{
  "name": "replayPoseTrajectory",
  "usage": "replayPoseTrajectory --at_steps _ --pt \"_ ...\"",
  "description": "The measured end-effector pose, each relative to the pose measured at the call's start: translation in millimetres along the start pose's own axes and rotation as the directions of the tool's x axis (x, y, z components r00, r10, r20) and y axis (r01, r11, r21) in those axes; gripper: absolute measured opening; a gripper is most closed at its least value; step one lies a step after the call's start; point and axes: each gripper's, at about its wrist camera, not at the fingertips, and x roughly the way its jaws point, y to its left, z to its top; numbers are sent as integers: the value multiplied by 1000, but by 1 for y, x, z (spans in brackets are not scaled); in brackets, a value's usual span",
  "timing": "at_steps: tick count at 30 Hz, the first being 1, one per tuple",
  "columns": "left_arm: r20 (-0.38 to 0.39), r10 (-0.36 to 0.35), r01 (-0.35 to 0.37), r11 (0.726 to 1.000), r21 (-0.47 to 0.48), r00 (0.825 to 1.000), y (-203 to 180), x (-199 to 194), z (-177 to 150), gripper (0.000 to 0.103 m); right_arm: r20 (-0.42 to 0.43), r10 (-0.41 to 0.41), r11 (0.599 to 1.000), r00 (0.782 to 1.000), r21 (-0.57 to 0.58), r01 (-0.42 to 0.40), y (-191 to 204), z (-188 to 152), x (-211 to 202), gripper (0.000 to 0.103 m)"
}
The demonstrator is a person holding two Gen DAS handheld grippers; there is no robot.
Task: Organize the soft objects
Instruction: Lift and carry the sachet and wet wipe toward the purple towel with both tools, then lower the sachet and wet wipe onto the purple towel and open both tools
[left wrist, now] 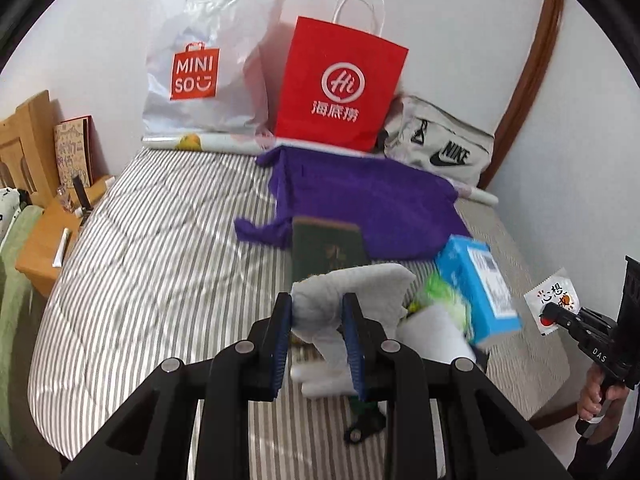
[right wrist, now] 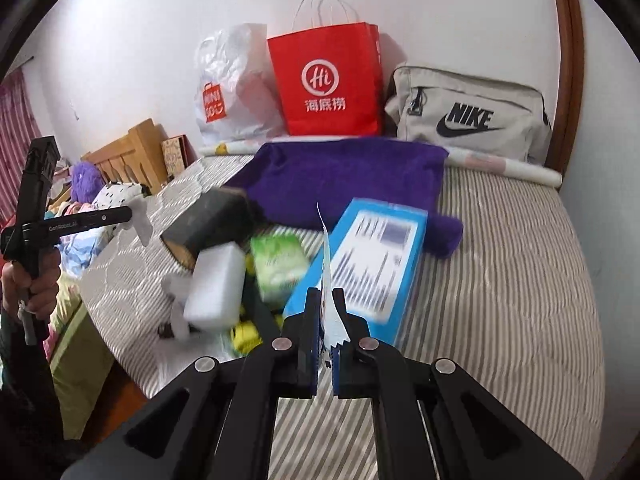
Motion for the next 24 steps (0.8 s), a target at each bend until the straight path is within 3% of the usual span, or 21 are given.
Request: replayPoseTrajectory --at_steps 6,24 --pt "-5 22 -22 1000 -9 1000 -2 16 33 24 -13 -17 999 1000 33 18 -16 38 18 5" --pt "-61 42 -42 999 7 997 -2 94 109 26 -21 -35 999 999 -32 34 -43 132 104 5"
